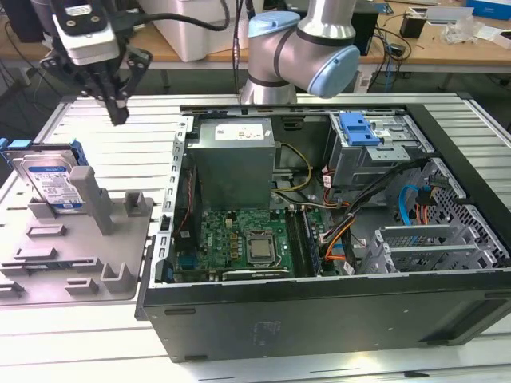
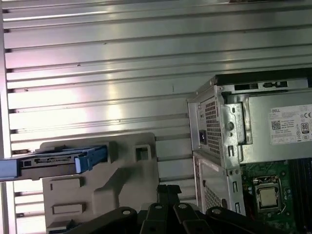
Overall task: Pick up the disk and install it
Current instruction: 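Reach for the disk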
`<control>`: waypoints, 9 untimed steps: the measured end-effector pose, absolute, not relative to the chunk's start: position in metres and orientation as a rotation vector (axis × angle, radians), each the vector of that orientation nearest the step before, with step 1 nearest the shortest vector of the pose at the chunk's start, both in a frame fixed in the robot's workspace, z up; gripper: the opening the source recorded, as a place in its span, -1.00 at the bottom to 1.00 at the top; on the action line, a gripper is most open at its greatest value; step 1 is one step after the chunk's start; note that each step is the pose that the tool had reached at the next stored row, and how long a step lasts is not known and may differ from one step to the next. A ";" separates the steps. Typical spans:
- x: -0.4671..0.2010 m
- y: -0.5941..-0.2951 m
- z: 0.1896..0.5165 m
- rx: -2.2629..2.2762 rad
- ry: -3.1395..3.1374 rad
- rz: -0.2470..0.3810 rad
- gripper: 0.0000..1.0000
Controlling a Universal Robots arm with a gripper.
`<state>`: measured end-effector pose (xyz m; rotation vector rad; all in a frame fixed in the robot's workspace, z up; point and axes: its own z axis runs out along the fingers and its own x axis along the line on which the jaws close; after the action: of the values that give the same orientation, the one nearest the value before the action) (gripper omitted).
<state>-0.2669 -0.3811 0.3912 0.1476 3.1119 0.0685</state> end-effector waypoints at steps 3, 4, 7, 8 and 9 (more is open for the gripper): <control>-0.288 -0.375 0.390 0.150 3.112 0.068 -0.79; -0.291 -0.375 0.390 0.151 3.112 0.068 -0.79; -0.306 -0.371 0.389 0.152 3.112 0.068 -0.79; -0.311 -0.370 0.389 0.153 3.112 0.068 -0.79; -0.315 -0.369 0.389 0.153 3.112 0.068 -0.79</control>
<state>-0.3152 -0.3692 0.3891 0.1530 3.1115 0.0684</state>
